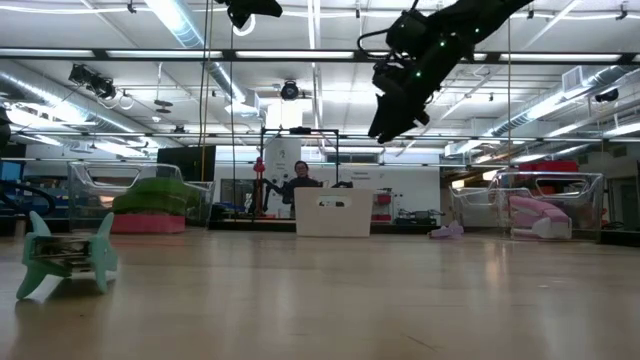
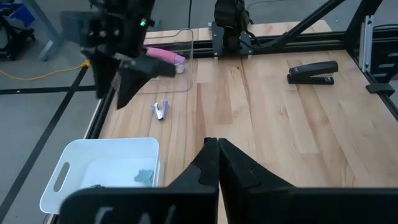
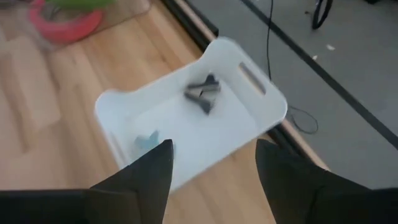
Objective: Pick and place Stapler, Stapler remover, tape
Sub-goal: Put the light blue staple remover into the white bin
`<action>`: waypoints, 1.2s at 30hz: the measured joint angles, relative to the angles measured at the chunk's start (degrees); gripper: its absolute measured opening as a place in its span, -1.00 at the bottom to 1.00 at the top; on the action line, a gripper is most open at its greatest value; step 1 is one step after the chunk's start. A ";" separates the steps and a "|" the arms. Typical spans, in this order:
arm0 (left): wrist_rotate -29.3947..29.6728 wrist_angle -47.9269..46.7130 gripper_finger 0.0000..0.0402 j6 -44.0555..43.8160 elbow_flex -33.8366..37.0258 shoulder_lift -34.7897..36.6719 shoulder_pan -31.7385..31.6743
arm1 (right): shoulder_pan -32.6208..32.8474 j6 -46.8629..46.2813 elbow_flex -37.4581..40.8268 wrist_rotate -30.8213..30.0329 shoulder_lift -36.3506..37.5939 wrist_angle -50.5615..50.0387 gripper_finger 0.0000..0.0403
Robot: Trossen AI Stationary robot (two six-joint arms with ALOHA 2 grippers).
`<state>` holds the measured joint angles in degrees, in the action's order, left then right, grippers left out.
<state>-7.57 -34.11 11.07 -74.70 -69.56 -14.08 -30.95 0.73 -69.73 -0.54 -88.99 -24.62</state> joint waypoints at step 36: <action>-0.28 -0.39 -0.99 0.13 0.00 -0.82 10.26 | 23.80 -10.84 0.00 -3.89 20.72 -13.94 0.12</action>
<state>-7.86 -34.50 11.20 -74.70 -70.38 -3.82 -7.15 -10.11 -69.73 -4.42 -68.27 -38.55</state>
